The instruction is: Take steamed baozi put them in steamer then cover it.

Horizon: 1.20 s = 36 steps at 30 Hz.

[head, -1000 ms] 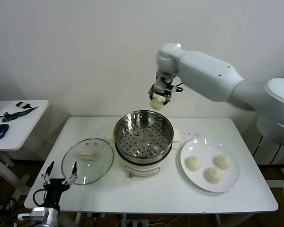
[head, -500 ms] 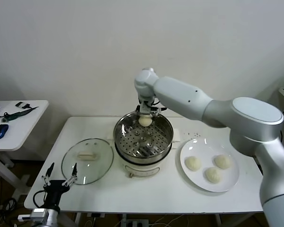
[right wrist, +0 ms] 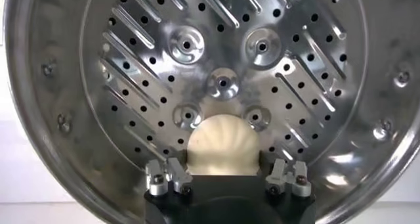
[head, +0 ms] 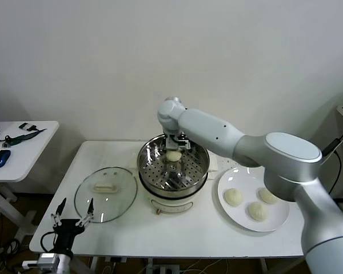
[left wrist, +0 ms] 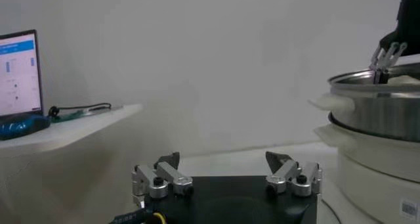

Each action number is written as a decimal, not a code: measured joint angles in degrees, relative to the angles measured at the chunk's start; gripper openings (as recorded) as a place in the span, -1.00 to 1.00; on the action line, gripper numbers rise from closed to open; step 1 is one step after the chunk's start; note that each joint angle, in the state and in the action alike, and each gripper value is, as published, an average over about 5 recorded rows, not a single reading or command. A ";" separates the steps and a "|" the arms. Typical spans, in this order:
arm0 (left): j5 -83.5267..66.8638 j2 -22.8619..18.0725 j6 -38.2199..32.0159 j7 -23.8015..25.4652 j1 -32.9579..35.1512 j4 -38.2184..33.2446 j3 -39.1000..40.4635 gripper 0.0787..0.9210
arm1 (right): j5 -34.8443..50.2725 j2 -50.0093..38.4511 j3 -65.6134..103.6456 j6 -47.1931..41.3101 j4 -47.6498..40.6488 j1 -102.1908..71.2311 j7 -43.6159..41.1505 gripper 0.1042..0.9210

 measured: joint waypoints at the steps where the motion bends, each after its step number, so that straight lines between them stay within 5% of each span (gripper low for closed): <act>1: 0.00 -0.04 0.00 0.00 0.00 0.01 0.04 0.77 | -0.02 -0.05 0.12 0.01 0.07 -0.03 -0.02 0.74; 17: 0.39 -0.17 0.19 -0.06 0.48 -0.98 0.05 0.77 | 11.19 -8.82 -2.06 -4.19 9.24 7.18 -0.22 0.76; 36: 1.85 -0.89 0.14 0.00 1.74 -2.94 0.86 0.77 | 51.04 -37.59 -15.41 -42.21 24.51 17.19 3.21 0.76</act>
